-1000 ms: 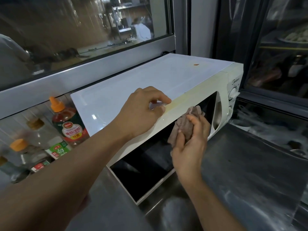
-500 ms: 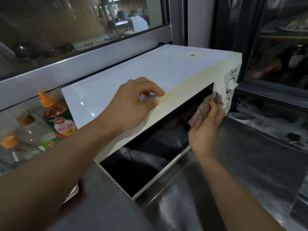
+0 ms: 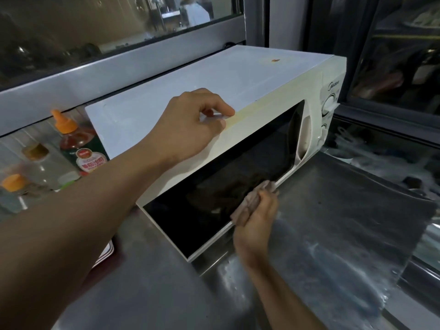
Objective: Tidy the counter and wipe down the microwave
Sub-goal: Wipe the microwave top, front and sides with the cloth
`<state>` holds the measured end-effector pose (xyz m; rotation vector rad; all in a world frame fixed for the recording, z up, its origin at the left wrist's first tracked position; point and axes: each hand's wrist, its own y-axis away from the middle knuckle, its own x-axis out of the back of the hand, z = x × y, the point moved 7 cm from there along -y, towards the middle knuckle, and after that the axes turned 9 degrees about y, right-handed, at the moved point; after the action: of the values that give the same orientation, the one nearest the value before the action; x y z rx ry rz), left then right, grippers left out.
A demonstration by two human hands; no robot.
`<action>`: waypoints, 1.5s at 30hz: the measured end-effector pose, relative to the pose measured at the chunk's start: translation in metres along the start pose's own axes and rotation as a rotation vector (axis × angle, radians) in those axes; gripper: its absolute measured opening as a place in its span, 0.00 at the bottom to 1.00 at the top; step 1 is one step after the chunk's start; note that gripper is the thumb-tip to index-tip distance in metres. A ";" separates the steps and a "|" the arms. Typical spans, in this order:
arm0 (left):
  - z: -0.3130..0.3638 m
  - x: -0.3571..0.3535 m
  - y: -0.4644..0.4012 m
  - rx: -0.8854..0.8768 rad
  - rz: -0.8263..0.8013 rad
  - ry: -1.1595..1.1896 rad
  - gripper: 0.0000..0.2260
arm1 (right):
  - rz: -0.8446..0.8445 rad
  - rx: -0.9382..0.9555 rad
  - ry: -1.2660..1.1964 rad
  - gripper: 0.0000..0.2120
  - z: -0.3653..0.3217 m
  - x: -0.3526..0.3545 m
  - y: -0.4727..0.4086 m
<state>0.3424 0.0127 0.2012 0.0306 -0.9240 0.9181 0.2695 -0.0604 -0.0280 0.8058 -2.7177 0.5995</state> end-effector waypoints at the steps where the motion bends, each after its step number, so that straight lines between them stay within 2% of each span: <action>1: 0.000 0.000 0.000 -0.002 0.000 -0.006 0.10 | 0.000 0.004 -0.025 0.22 -0.003 -0.004 0.013; 5: -0.001 0.000 0.000 -0.013 -0.003 -0.013 0.10 | -0.028 0.030 -0.049 0.21 -0.001 -0.004 0.011; 10: -0.003 0.000 -0.001 -0.011 0.006 0.022 0.10 | 0.032 -0.065 0.124 0.21 0.031 0.022 -0.078; 13: -0.002 0.000 -0.001 -0.009 0.010 0.027 0.10 | 0.031 -0.106 0.134 0.19 0.038 0.029 -0.100; 19: 0.000 0.003 0.001 -0.010 0.038 0.006 0.10 | 0.043 -0.125 0.101 0.20 0.017 0.014 -0.048; 22: 0.002 0.004 0.003 -0.020 0.052 -0.030 0.09 | -0.003 -0.068 0.039 0.15 0.003 -0.001 -0.006; 24: 0.004 0.005 0.005 -0.013 0.048 -0.038 0.10 | -0.023 -0.103 -0.021 0.14 -0.002 -0.007 0.011; 27: 0.003 0.009 0.016 0.003 0.028 -0.052 0.10 | -0.047 -0.204 0.031 0.20 -0.005 -0.009 0.024; 33: -0.013 0.047 0.069 -0.005 0.127 -0.201 0.12 | -0.209 -0.106 0.126 0.22 -0.033 -0.027 0.074; 35: -0.019 0.057 0.086 0.002 0.160 -0.193 0.14 | -0.265 -0.006 0.245 0.13 -0.038 -0.035 0.092; 37: -0.021 0.062 0.098 0.009 0.166 -0.172 0.15 | -0.258 0.065 0.258 0.06 -0.046 -0.032 0.103; 38: -0.021 0.062 0.102 0.014 0.160 -0.165 0.15 | -0.314 0.125 0.257 0.04 -0.051 -0.030 0.109; 42: -0.020 0.063 0.117 0.020 0.087 -0.147 0.16 | -0.487 0.238 0.276 0.09 -0.063 -0.024 0.125; 45: -0.020 0.064 0.129 0.035 0.004 -0.180 0.18 | -0.573 0.208 0.240 0.09 -0.074 -0.010 0.129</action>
<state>0.2839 0.1450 0.1882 0.1436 -1.0748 0.9460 0.2134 0.0759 -0.0067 1.3899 -2.0871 0.7815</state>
